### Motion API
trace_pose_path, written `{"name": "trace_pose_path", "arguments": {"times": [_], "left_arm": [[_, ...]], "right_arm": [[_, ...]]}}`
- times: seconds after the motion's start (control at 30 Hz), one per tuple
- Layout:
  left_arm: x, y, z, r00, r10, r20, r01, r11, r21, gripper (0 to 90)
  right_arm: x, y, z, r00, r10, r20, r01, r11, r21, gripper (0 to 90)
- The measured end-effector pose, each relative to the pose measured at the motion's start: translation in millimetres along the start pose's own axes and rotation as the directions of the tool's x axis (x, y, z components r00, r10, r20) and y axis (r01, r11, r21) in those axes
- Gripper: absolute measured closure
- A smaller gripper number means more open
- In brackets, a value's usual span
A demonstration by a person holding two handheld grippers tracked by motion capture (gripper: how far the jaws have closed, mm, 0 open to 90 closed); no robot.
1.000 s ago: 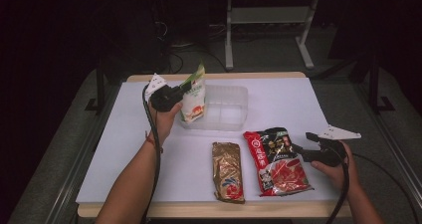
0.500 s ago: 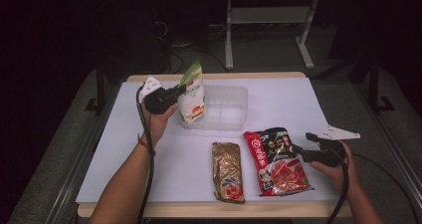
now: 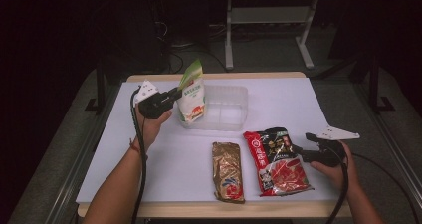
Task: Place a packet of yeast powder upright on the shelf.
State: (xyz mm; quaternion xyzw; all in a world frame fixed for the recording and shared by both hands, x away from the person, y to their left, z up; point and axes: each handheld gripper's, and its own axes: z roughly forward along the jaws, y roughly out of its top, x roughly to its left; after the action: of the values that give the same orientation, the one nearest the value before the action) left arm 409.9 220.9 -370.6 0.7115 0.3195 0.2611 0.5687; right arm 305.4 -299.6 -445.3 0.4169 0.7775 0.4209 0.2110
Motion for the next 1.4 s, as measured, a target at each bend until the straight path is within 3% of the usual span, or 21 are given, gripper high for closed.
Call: {"name": "trace_pose_path", "arguments": {"times": [0.23, 0.5, 0.63, 0.87, 1.03, 1.1, 1.17, 1.2, 1.33, 1.4], "left_arm": [[-3.4, -3.6, -10.8, 0.9998, 0.021, -0.002, -0.021, 0.9998, -0.004, 72.8], [-14.9, -14.1, -30.5, 0.9984, 0.015, 0.054, -0.015, 0.9999, -0.004, 65.2], [-23.8, -17.7, -33.8, 0.9942, 0.008, 0.107, -0.011, 0.9997, 0.022, 61.2], [-46.4, -28.4, -26.3, 0.9692, -0.001, 0.246, -0.023, 0.9950, 0.097, 53.5], [-57.4, -36.0, -15.9, 0.9533, -0.010, 0.302, -0.040, 0.9868, 0.157, 49.5], [-60.6, -39.3, -11.5, 0.9446, -0.033, 0.327, -0.027, 0.9835, 0.179, 48.5], [-62.9, -43.2, -6.9, 0.9375, -0.051, 0.344, -0.022, 0.9788, 0.204, 44.5], [-63.5, -45.5, -4.2, 0.9305, -0.067, 0.360, -0.013, 0.9764, 0.215, 42.7], [-68.7, -55.0, 9.3, 0.9032, -0.139, 0.406, 0.013, 0.9544, 0.298, 35.4], [-71.8, -58.0, 15.0, 0.9014, -0.145, 0.408, 0.009, 0.9481, 0.318, 32.6]], "right_arm": [[0.4, 0.0, -0.2, 1.0000, -0.001, -0.001, 0.001, 1.000, -0.001, 27.4], [0.5, -0.1, -0.5, 1.0000, 0.000, 0.000, 0.000, 1.000, -0.001, 27.4], [0.8, 0.4, -0.7, 1.0000, -0.005, 0.002, 0.005, 1.000, -0.001, 27.4], [2.0, 0.9, -0.7, 1.0000, -0.009, 0.001, 0.009, 1.000, -0.001, 27.4], [1.9, 0.7, -1.7, 0.9999, -0.011, 0.001, 0.011, 1.000, -0.003, 27.3], [1.8, 0.5, -1.8, 0.9999, -0.010, 0.001, 0.010, 1.000, -0.002, 27.4], [1.9, 0.4, -1.8, 0.9999, -0.012, 0.000, 0.012, 1.000, -0.002, 27.4], [1.9, 0.4, -1.8, 0.9999, -0.014, 0.000, 0.014, 1.000, -0.001, 27.3], [2.6, 0.0, -2.2, 0.9999, -0.015, 0.001, 0.015, 1.000, 0.001, 27.3], [3.1, -0.6, -2.8, 0.9999, -0.016, 0.001, 0.016, 1.000, 0.003, 27.3]]}}
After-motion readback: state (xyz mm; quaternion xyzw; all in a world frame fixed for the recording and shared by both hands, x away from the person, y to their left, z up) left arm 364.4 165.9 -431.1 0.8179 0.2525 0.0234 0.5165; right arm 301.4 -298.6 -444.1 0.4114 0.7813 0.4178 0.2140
